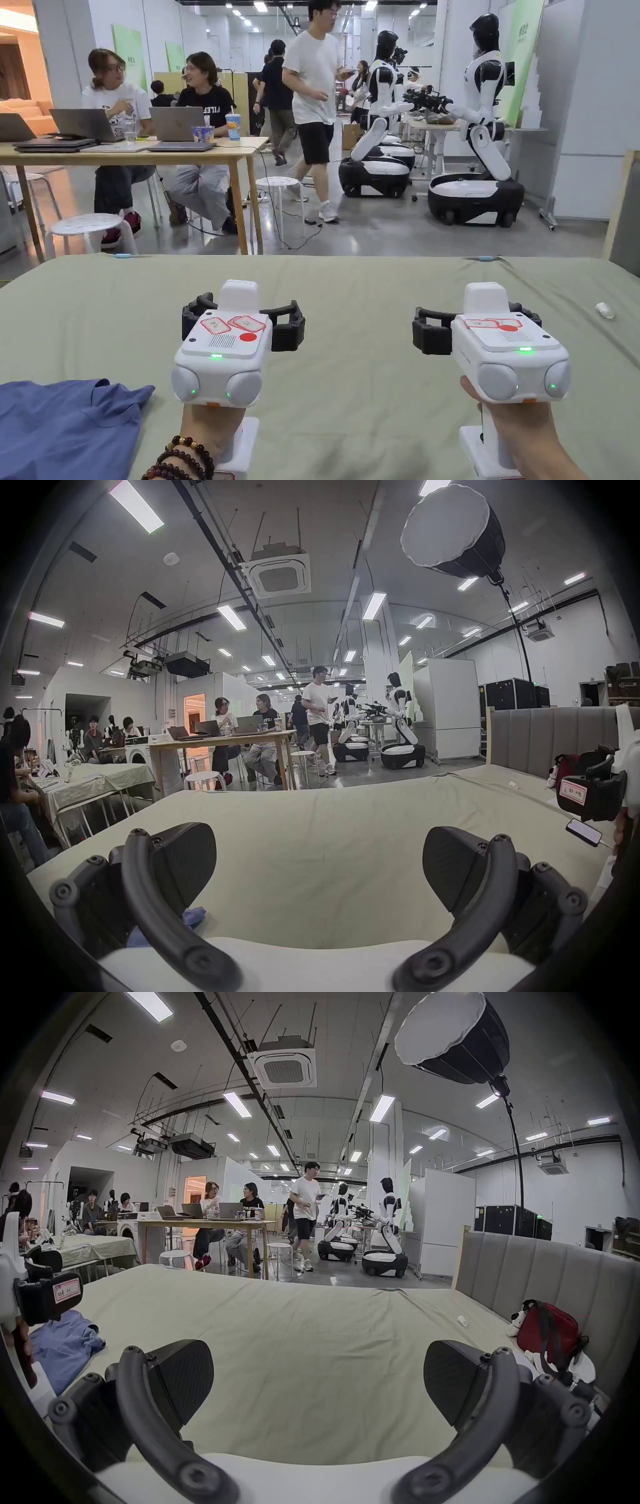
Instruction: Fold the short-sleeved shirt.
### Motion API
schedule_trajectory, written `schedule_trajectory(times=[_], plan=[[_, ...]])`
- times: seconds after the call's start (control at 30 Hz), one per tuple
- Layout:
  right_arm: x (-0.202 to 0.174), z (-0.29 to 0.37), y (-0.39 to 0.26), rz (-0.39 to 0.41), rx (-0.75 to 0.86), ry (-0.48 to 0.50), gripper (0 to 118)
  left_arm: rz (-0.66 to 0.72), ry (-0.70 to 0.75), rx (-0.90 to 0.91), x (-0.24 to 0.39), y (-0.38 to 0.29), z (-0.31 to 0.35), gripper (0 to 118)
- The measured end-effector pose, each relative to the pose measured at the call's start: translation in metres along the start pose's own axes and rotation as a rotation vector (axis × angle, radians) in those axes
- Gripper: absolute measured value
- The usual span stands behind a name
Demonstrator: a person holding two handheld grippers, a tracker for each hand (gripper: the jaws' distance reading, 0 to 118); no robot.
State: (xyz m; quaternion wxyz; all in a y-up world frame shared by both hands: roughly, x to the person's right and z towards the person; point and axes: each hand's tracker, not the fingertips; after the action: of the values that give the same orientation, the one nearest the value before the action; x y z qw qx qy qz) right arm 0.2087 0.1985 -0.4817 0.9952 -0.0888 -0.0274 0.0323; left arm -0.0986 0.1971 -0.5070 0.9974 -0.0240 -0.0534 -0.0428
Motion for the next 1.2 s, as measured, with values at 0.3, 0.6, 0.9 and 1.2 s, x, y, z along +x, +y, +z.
schedule_trajectory(times=[0.3, 0.6, 0.9, 1.2], plan=[[-0.003, 0.005, 0.002, 0.009, 0.007, 0.003, 118, -0.012, -0.006, -0.004, 0.002, -0.003, 0.001, 118], [0.0, 0.011, 0.004, -0.008, 0.002, 0.003, 118, -0.022, 0.004, -0.001, 0.006, -0.001, 0.003, 118], [0.002, 0.01, 0.002, -0.023, -0.004, 0.012, 118, -0.035, 0.005, -0.004, 0.01, -0.002, 0.001, 118], [0.003, 0.013, 0.002, -0.02, -0.004, 0.006, 118, -0.021, 0.013, -0.01, 0.011, -0.005, 0.0, 118]])
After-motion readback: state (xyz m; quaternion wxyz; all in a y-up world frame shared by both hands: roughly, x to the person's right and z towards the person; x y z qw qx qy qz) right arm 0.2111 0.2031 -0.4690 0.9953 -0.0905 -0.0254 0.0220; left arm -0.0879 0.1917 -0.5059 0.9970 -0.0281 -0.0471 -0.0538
